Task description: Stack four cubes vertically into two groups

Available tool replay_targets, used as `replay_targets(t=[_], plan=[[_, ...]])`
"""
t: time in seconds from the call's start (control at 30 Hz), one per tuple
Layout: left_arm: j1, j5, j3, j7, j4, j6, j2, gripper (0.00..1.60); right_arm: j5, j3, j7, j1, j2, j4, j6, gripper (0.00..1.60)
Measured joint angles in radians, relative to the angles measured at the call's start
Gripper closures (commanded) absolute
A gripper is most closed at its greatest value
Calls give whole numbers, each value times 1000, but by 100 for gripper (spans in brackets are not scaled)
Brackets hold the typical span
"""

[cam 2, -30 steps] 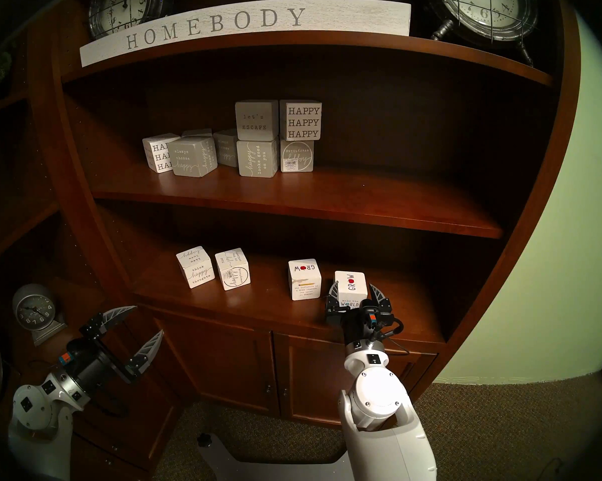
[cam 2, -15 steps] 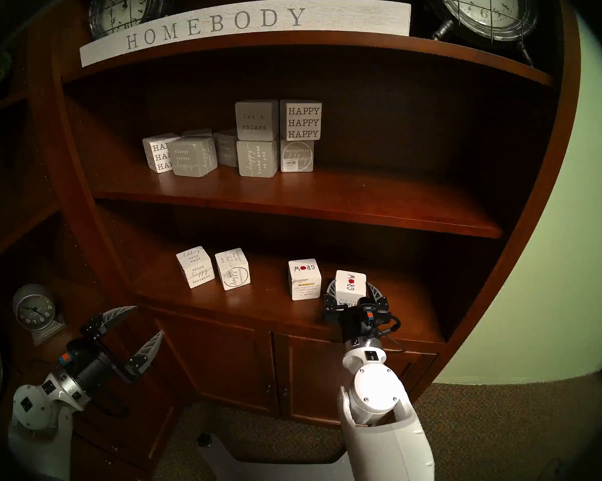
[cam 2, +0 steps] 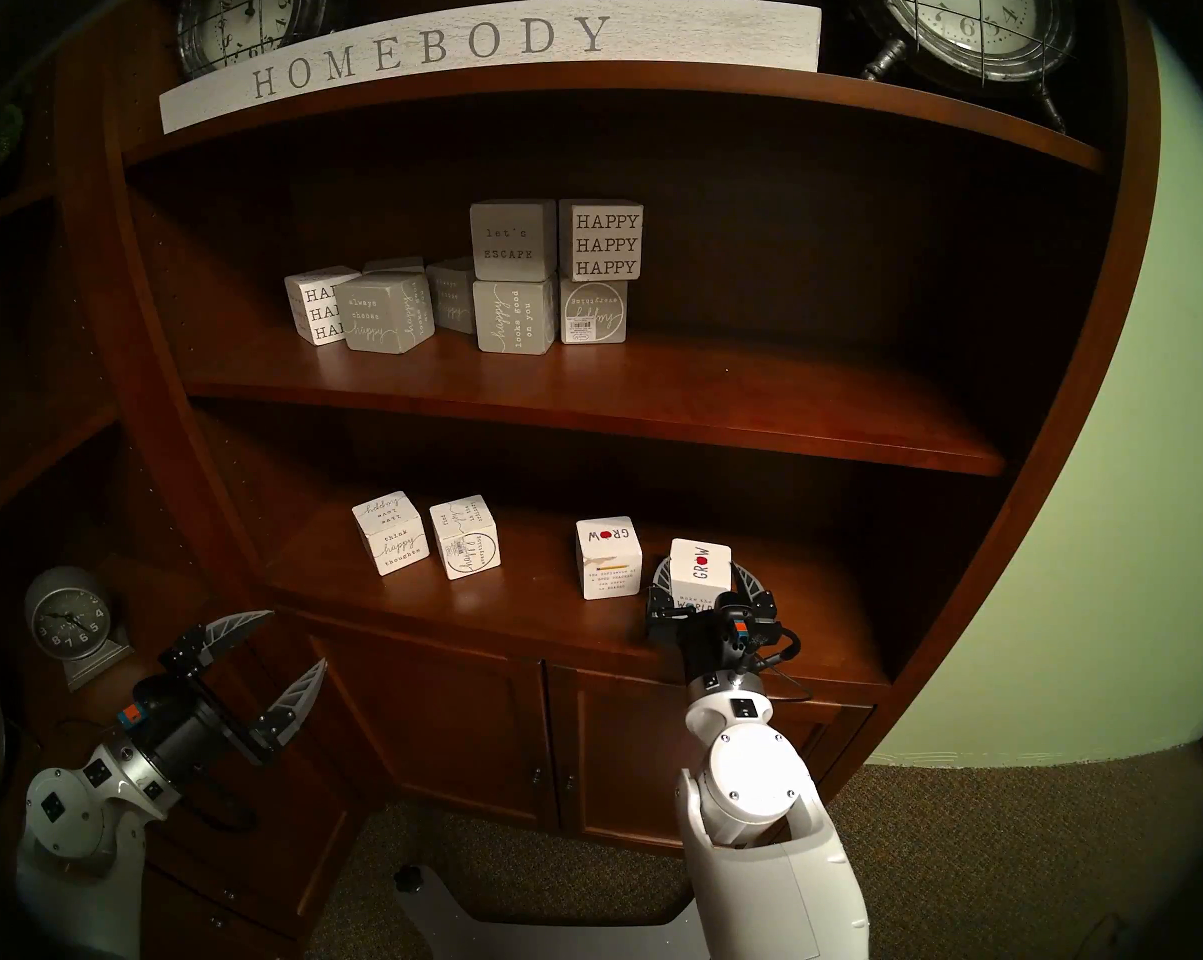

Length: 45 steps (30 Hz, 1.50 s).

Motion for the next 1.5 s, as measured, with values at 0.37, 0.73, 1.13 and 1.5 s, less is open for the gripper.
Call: replay_targets(t=[0.37, 0.73, 1.13, 1.5], plan=[[0, 0, 0, 0, 0, 0, 0, 0, 15, 0, 1, -10, -1, -5, -7, 0], [0, 0, 0, 0, 0, 0, 0, 0, 20, 0, 1, -23, -2, -11, -8, 0], [0, 0, 0, 0, 0, 0, 0, 0, 21, 10, 16, -3, 3, 10, -6, 0], [0, 0, 0, 0, 0, 0, 0, 0, 19, 19, 26, 15, 6, 39, 2, 9]])
